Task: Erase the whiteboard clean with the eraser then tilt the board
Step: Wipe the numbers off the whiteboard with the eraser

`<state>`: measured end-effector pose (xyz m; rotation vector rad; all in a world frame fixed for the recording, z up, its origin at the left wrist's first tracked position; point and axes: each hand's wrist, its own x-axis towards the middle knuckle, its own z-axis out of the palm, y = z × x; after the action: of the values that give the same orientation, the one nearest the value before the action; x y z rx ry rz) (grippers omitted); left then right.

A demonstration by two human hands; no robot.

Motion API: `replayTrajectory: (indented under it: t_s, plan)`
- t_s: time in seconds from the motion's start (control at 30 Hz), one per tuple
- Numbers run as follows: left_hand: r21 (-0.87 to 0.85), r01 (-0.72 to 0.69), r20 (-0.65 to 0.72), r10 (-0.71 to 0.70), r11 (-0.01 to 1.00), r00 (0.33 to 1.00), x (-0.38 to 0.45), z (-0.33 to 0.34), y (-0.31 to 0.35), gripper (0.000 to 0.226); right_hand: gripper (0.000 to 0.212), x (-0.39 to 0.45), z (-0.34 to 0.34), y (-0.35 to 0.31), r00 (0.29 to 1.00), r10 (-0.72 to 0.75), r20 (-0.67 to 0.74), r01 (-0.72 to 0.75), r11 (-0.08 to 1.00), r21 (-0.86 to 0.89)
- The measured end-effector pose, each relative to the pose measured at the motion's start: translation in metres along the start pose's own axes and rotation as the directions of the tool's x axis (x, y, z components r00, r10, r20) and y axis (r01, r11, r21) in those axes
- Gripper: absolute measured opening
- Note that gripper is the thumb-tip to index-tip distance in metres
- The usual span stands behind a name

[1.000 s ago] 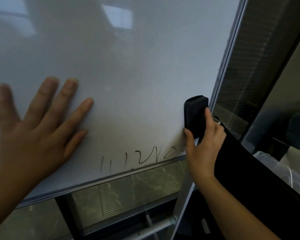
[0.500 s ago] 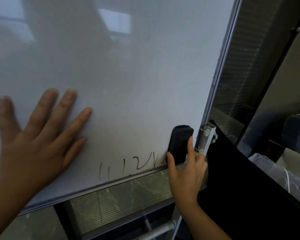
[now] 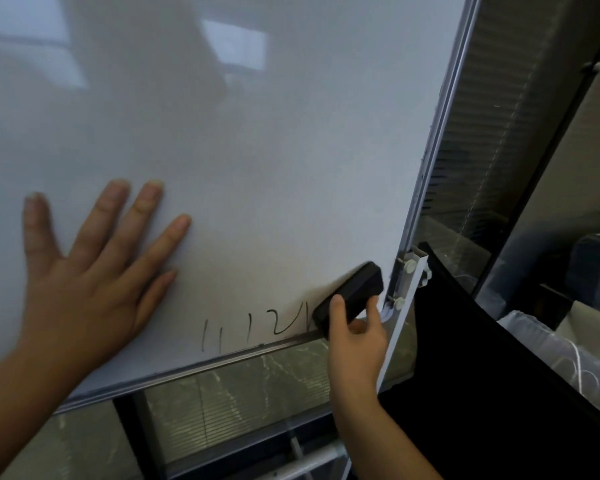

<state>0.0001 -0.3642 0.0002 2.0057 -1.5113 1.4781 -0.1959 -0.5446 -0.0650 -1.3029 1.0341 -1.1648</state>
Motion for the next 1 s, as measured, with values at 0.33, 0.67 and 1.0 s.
replayTrajectory:
  t_s: [0.33, 0.67, 1.0]
  plan:
    - [0.005, -0.012, 0.046, 0.012, 1.0, 0.999, -0.005, -0.016, 0.003, 0.054, 0.069, -0.007, -0.013, 0.005, 0.992, 0.122, -0.02, -0.122, 0.993, 0.009]
    - [0.047, 0.002, 0.029, -0.003, 0.999, 1.0, -0.002, -0.015, 0.011, 0.058, 0.077, 0.001, 0.002, -0.008, 0.966, 0.259, 0.002, -0.257, 0.958, 0.127]
    - [-0.023, 0.045, 0.019, -0.045, 0.999, 0.999, -0.006, -0.005, 0.015, 0.059, 0.08, -0.048, 0.02, -0.005, 0.953, 0.273, 0.131, -0.288, 0.951, 0.114]
